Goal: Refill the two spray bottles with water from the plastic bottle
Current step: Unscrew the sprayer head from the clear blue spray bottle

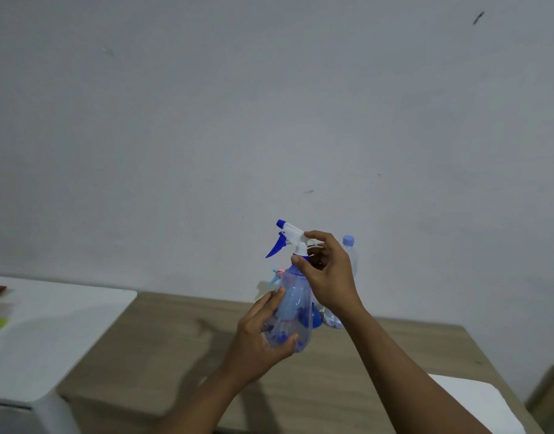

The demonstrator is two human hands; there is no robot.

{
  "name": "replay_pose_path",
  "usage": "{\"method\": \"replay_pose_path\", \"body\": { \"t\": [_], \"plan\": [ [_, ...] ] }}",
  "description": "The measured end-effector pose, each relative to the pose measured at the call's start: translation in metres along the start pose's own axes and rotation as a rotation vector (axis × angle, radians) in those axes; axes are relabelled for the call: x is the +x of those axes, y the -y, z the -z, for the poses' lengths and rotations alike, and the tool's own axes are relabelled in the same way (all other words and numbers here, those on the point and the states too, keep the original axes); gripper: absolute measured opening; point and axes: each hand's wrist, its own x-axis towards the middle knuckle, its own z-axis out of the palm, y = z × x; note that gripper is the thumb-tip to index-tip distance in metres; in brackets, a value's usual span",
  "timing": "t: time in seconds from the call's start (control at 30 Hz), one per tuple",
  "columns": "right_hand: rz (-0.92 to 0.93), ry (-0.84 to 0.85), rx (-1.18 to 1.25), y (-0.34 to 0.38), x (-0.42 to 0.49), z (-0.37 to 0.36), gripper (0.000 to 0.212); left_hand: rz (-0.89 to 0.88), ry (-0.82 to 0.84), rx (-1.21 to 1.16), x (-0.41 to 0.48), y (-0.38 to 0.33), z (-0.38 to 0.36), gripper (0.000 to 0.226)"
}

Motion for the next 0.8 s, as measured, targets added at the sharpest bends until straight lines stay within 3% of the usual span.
{"method": "replay_pose_path", "body": {
  "t": [0.8],
  "plan": [
    [-0.067,-0.090,0.018,-0.009,0.003,0.014,0.044,-0.047,0.072,0.039,0.015,0.010,-0.011,0.082]
  ]
}}
